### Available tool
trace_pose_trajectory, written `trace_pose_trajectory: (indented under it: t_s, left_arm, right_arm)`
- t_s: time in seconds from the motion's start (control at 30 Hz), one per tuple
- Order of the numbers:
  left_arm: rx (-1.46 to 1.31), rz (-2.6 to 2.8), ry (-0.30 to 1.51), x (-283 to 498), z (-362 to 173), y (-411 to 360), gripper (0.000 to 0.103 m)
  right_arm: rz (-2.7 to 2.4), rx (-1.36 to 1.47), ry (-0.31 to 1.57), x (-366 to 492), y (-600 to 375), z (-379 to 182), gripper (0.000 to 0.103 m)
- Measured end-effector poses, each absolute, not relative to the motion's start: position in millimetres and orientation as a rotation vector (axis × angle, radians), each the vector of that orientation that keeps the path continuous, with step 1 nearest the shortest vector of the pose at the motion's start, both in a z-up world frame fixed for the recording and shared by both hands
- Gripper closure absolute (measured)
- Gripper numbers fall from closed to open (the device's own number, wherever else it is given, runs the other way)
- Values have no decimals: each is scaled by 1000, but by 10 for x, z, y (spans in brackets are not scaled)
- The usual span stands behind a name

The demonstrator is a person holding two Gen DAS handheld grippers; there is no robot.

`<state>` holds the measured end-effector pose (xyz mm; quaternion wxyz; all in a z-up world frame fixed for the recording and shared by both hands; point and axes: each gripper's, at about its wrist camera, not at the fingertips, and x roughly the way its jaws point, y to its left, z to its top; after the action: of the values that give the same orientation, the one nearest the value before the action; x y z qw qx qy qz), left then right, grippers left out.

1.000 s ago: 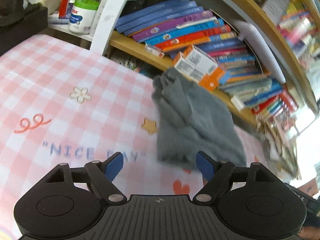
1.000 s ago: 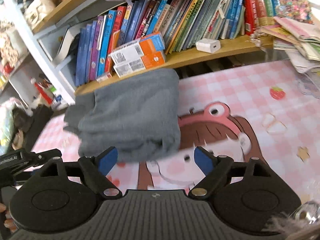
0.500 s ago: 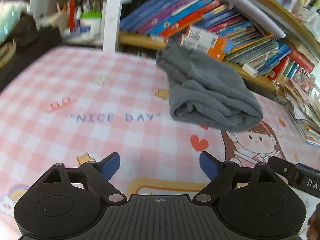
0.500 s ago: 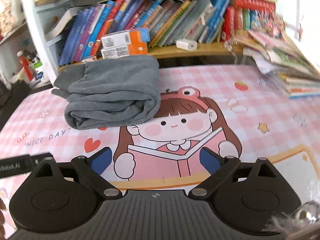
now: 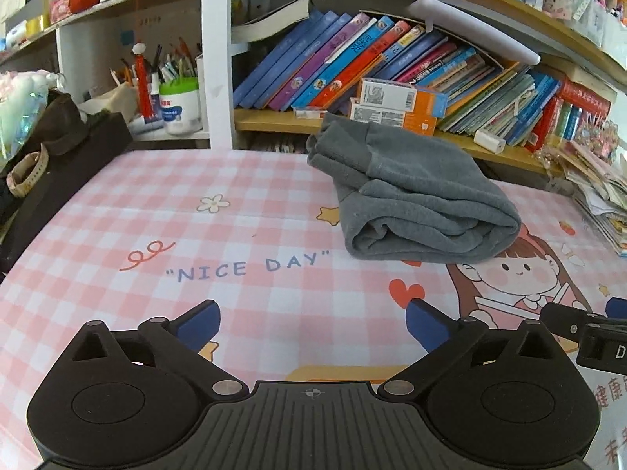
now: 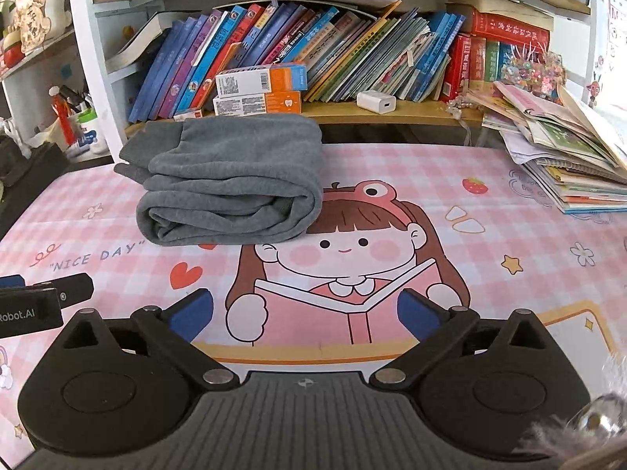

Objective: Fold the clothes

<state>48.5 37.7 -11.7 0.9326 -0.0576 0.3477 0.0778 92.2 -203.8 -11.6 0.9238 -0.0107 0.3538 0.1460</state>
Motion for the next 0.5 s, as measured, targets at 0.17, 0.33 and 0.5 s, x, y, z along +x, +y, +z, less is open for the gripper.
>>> trace_pose_trajectory:
  t_s: [0.17, 0.33, 0.5]
  left_arm:
    - [-111, 153, 704, 479, -95, 357, 1]
    - [-93, 155, 702, 463, -94, 343, 0]
    - [-96, 151, 693, 450, -82, 343, 0]
  right_arm:
    - [295, -25, 721, 914, -2054, -111, 2]
    - [295, -32, 717, 898, -2054, -109, 1]
    - [296, -37, 719, 900, -2050, -110, 1]
